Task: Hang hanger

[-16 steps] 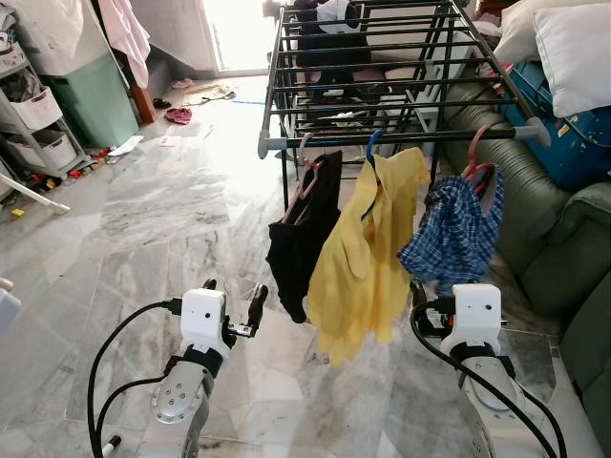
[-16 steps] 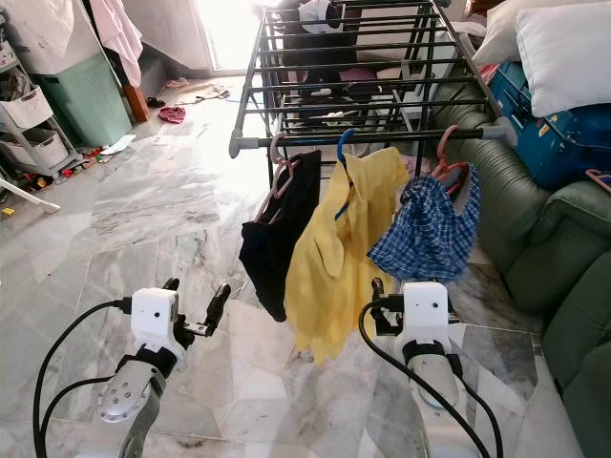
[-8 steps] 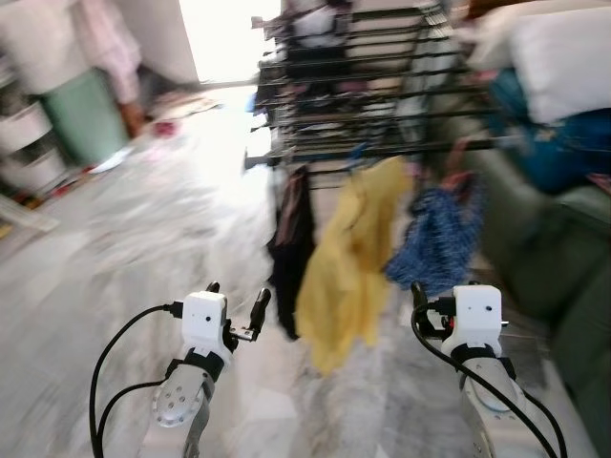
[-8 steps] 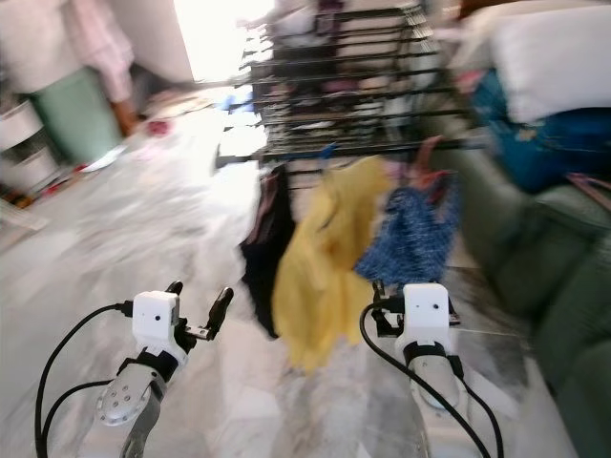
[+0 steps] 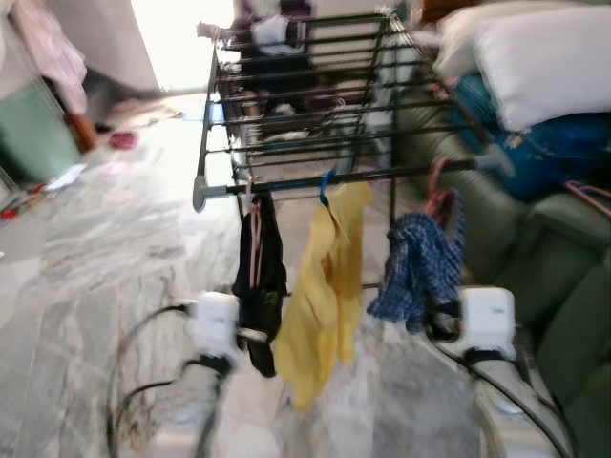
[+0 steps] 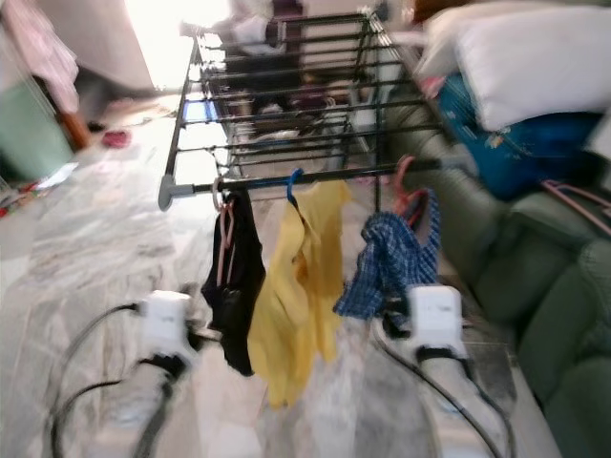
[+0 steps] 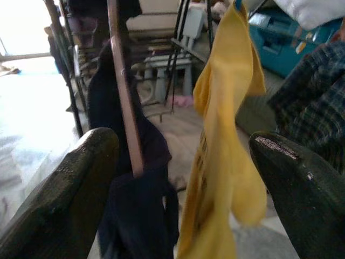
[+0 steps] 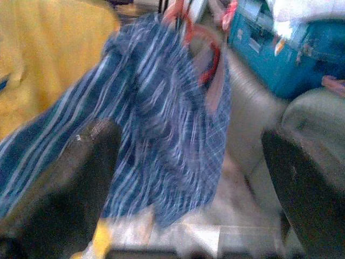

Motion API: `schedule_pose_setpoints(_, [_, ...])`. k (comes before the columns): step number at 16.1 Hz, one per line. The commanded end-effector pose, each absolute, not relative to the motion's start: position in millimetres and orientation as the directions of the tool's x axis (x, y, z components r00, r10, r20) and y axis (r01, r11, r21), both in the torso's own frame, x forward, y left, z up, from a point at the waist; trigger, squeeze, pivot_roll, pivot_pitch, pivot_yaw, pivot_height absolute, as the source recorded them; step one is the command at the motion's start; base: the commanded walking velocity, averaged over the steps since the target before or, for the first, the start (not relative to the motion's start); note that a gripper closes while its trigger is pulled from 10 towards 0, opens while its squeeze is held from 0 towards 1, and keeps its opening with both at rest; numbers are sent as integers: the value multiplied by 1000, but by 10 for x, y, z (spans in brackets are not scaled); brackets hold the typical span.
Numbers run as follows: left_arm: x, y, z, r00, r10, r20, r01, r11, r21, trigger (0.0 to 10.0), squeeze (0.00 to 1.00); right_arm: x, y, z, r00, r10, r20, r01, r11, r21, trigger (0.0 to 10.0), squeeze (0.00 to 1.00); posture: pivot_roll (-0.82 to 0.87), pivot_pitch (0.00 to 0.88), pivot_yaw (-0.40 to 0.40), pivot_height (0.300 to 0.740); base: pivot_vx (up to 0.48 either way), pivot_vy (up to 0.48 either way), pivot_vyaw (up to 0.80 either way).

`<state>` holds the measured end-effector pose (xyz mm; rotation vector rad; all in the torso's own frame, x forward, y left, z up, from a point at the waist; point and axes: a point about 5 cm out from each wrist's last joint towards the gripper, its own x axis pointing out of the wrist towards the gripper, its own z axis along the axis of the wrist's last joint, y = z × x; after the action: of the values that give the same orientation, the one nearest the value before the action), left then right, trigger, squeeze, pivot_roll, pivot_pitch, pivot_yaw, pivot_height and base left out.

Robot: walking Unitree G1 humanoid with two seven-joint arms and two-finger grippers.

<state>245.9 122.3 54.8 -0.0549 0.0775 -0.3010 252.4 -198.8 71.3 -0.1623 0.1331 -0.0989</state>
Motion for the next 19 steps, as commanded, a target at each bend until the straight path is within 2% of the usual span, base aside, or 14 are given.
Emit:
schedule_pose_setpoints(1, [2460, 1362, 558, 963, -262, -68, 260, 965, -39, 10000, 0, 2551, -1892, 752, 990, -89, -106, 72, 985, -154, 10000, 0, -130, 0, 46, 740, 0, 0, 0])
schedule_pose_setpoints(8, [2342, 1376, 556, 933, -355, -51, 352, 934, -60, 10000, 0, 2598, -1881, 818, 987, -105, -119, 86, 985, -151, 10000, 0, -128, 0, 37, 740, 0, 0, 0])
schedule_pose_setpoints(15, [2247, 1406, 578, 911, -408, -58, 405, 912, -67, 10000, 0, 2853, -1645, 990, 988, -66, -143, 49, 991, -122, 10000, 0, -110, 0, 42, 740, 0, 0, 0])
schedule_pose_setpoints(16, [2222, 1399, 562, 902, -428, -67, 423, 903, -67, 10000, 0, 2974, -1566, 941, 975, -68, -213, 39, 990, -138, 10000, 0, -105, 0, 41, 740, 0, 0, 0])
schedule_pose_setpoints(19, [2226, 1400, 560, 901, -428, -68, 424, 903, -66, 10000, 0, 3084, -1613, 884, 948, -137, -287, 98, 985, -145, 10000, 0, -100, 0, 39, 740, 0, 0, 0])
